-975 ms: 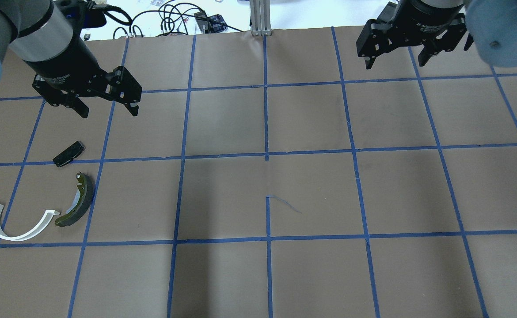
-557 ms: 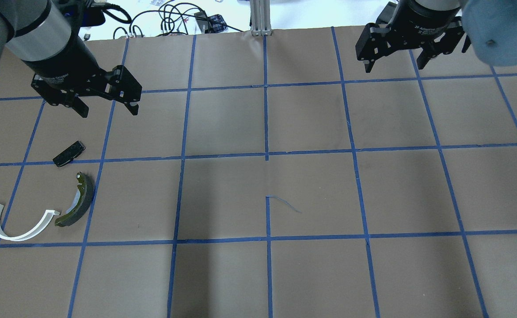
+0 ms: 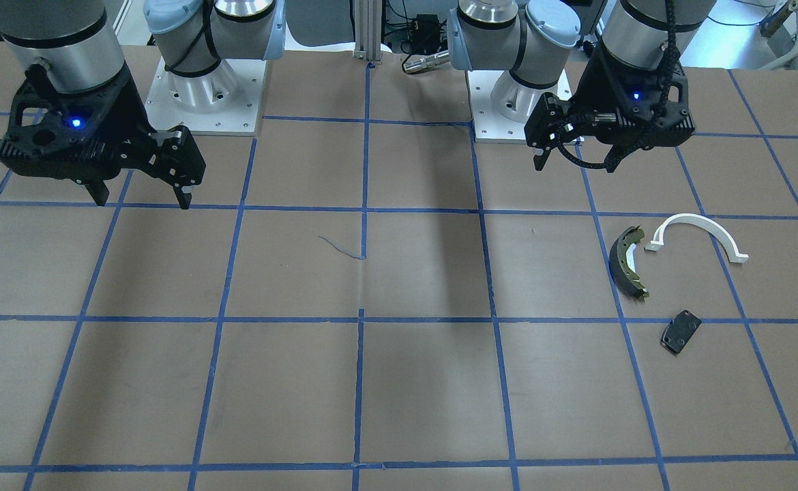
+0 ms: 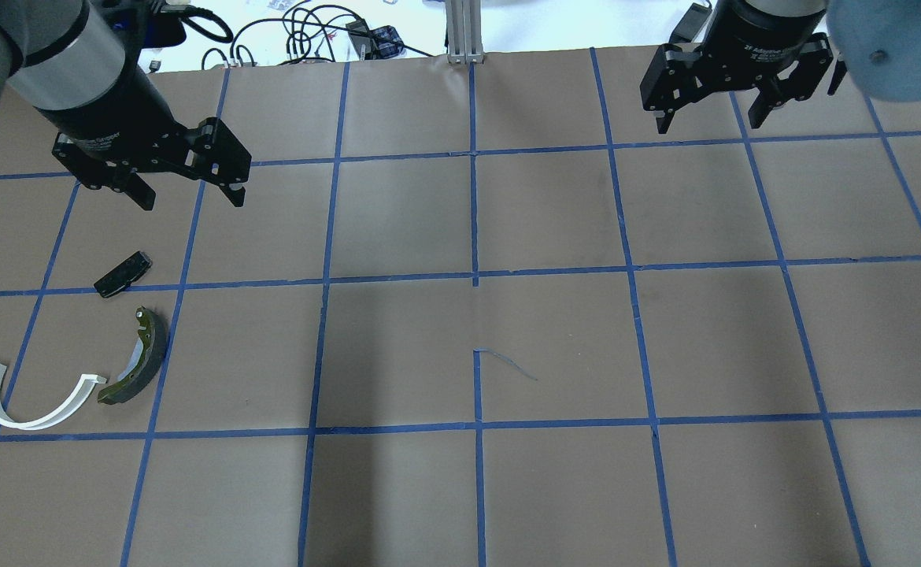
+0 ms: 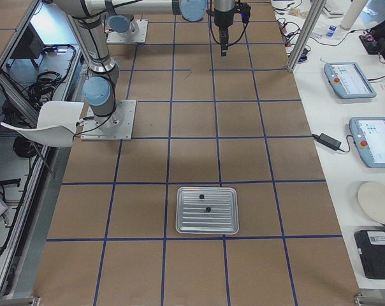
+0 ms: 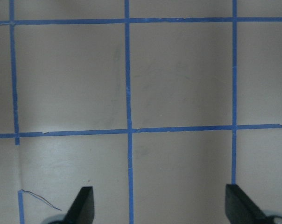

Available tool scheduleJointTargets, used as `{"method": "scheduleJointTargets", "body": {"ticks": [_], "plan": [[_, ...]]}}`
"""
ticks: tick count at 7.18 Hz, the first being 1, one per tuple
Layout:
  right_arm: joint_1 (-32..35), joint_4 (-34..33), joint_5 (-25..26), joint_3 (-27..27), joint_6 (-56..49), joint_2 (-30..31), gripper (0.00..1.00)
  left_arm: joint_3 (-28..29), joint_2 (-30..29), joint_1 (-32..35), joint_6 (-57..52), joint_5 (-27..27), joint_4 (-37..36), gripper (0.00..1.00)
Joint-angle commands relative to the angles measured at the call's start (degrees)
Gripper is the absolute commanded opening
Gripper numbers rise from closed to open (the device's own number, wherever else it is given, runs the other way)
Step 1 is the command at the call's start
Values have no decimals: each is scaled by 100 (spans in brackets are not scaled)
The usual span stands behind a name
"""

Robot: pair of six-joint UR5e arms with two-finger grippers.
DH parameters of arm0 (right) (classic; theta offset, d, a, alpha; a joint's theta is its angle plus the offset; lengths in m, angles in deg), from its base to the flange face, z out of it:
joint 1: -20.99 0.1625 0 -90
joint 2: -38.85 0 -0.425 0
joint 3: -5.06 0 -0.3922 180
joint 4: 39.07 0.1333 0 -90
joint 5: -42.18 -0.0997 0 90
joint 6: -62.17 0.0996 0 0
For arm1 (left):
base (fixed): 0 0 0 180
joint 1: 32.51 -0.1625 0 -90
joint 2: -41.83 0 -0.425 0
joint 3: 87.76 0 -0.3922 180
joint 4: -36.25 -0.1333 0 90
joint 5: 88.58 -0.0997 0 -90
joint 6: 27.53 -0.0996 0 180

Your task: Place bearing gear from tray to pile

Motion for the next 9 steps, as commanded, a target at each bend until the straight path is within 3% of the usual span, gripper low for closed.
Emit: {"method": "scheduleJointTargets", "body": {"ticks": [1,2,3,5,6,7,9], "plan": [[-1142,72,-61,114,-1600,-98,100,13,-44,4,-9,-14,-4,100],[-1809,80,-9,113,-2733,-220,100,126,-149,-4,-17,-23,-21,100],[-2460,28,-44,87,-4554,-343,100,153,-159,-4,-17,-14,-30,100],[-3604,-103,-79,70,-5799,-1000,100,189,-168,-13,-246,3,-4,100],[-3966,-870,-114,35,-6708,-1473,100,197,-168,-4,-237,-14,-4,100],[-4413,-1095,-314,61,-6830,-1974,100,215,-185,-4,-237,-5,-4,100],[-4812,-2224,-299,34,-8118,-2897,100,215,-168,-4,-255,-14,-4,100]]}}
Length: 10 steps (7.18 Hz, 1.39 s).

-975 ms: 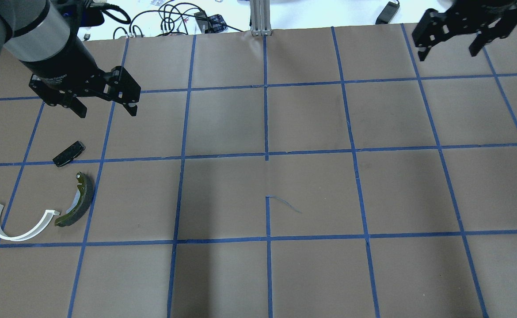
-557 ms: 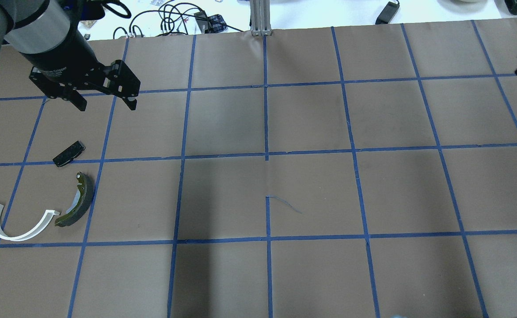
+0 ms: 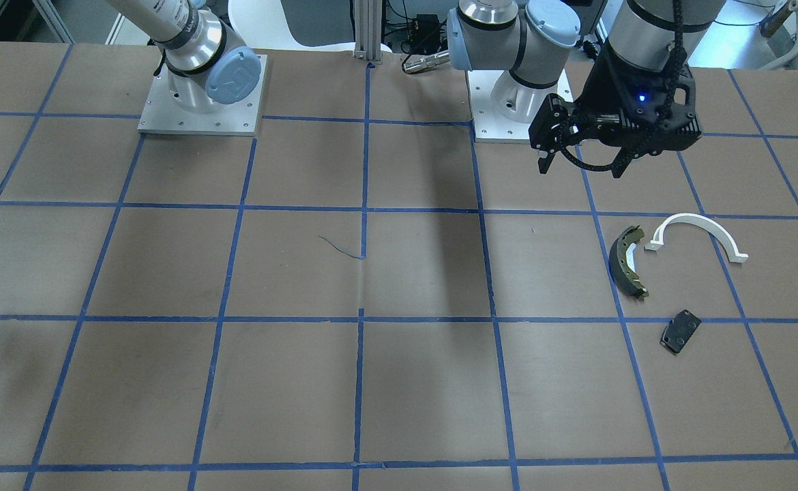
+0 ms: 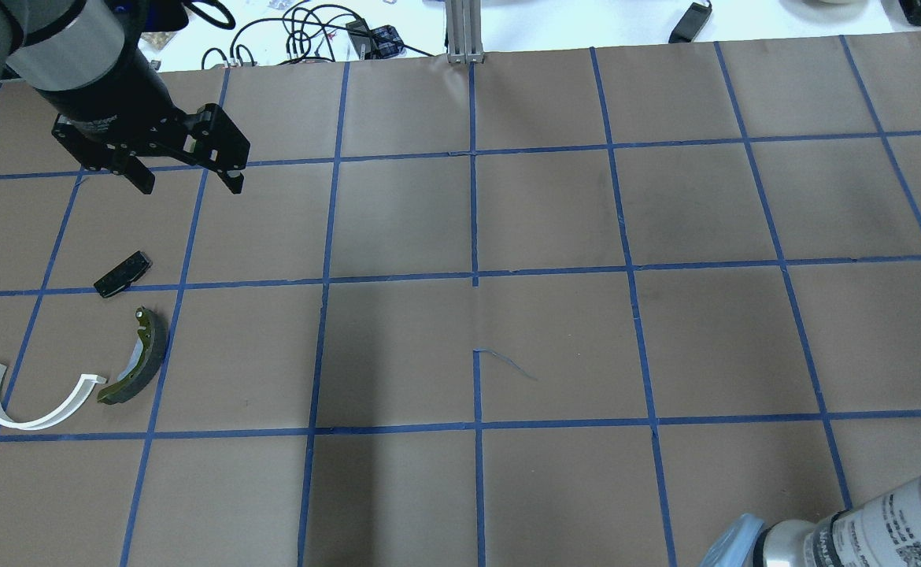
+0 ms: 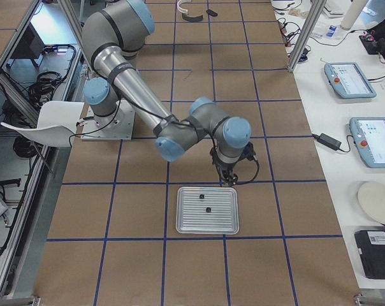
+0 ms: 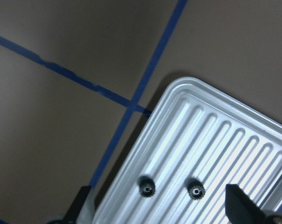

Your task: Place bearing gear from tray to pile

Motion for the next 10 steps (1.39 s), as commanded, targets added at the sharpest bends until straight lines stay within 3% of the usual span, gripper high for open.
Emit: {"method": "scheduleJointTargets", "body": {"ticks": [1,4,5,7,9,10], "plan": [[-493,-1147,-23,-7,-751,-924,100,-5,8,1,-18,-2,0,100],[-530,-1204,82,-85,-1157,-1051,100,-14,8,1,-96,-10,-17,100],[-539,-1222,91,-286,-1087,-981,93,-5,8,1,-97,-20,-26,100],[-539,-1493,82,-507,-1060,-919,73,-75,43,1,-97,-11,-26,100],[-539,-1494,240,-473,-1051,-849,25,-102,69,1,-97,-11,-26,100],[-539,-1486,258,-490,-1043,-770,16,-102,69,1,-97,-11,-26,100]]}}
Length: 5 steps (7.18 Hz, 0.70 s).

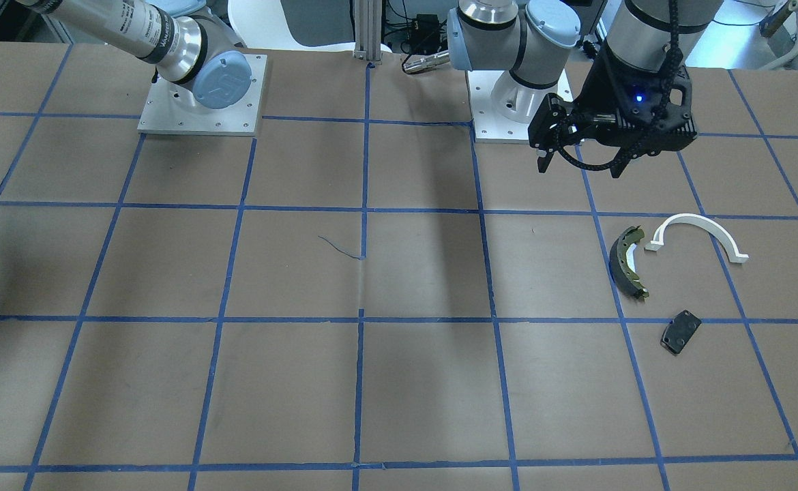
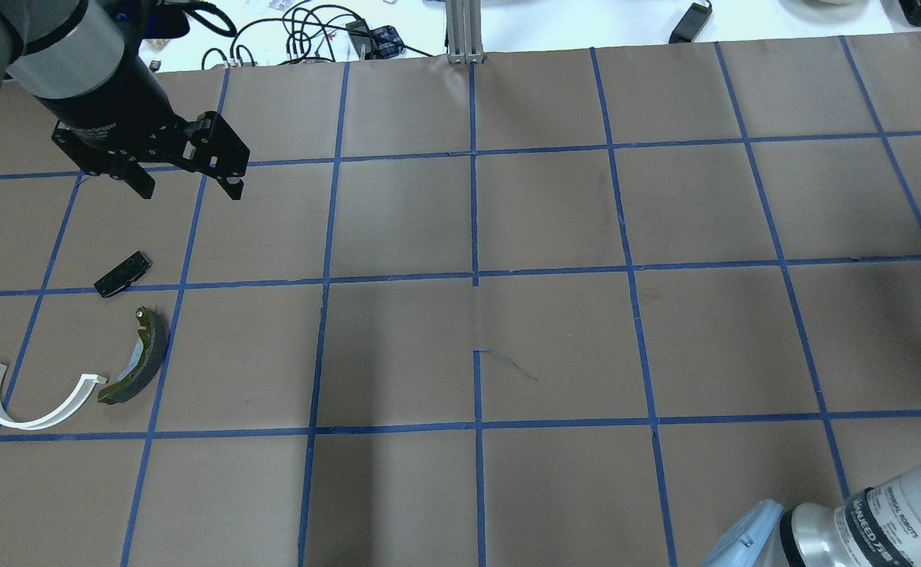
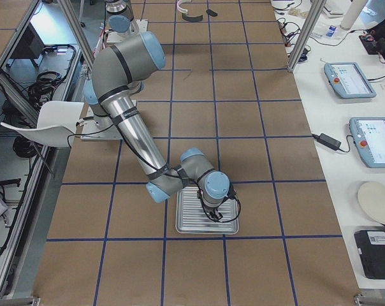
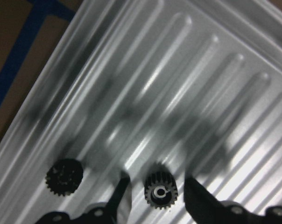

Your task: Place bearing gear from tray to pile

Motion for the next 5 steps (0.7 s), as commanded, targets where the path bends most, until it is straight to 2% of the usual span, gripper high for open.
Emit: {"method": "scheduleJointTargets", "body": {"ticks": [1,3,4,5], "plan": [[0,9,48,-16,8,80,7,-5,5,0,0,0,0,100],[26,62,48,54,17,193,5,-4,5,0,0,0,0,100],[105,71,4,54,191,568,5,4,5,0,0,0,0,100],[462,114,-31,63,523,998,5,4,5,0,0,0,0,100]]}}
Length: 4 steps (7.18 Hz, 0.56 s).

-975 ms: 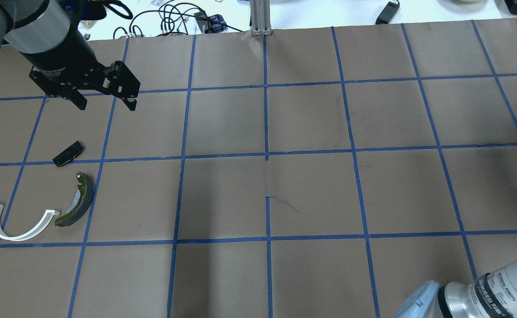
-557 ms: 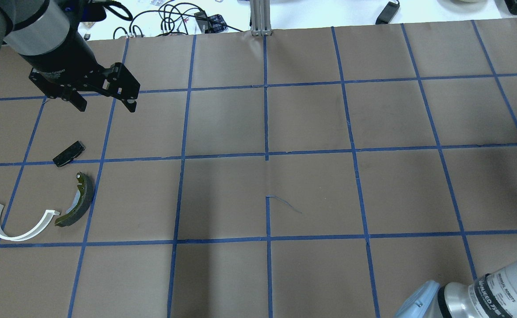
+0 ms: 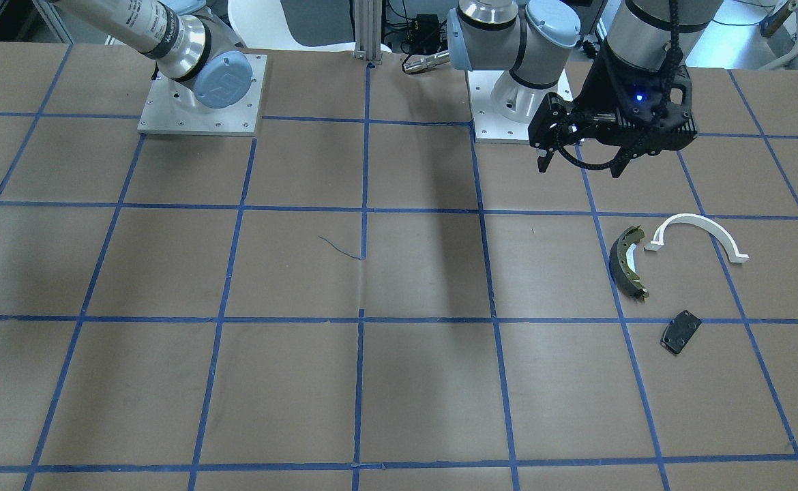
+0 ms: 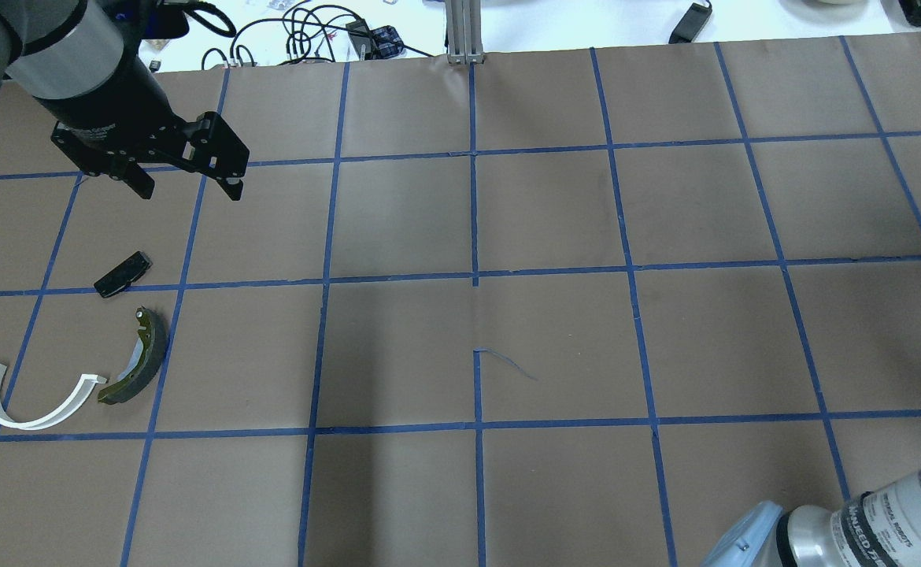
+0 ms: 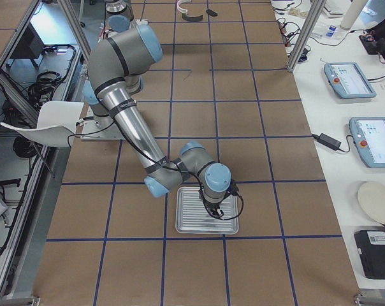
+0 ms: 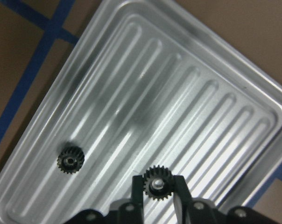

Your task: Place bearing gear from tray to pile

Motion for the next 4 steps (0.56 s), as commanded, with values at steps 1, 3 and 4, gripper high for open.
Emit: {"method": "scheduleJointTargets", "body": {"ticks": [1,3,4], "plan": [[795,435,-42,-12,622,768,5,20,0,0,-9,-9,0,100],[1787,1707,-243,-73,2643,1348,5,29,17,0,-9,-9,-26,100],[2542,2088,-244,-161,4065,1612,5,46,26,0,-96,-18,-26,100]]}}
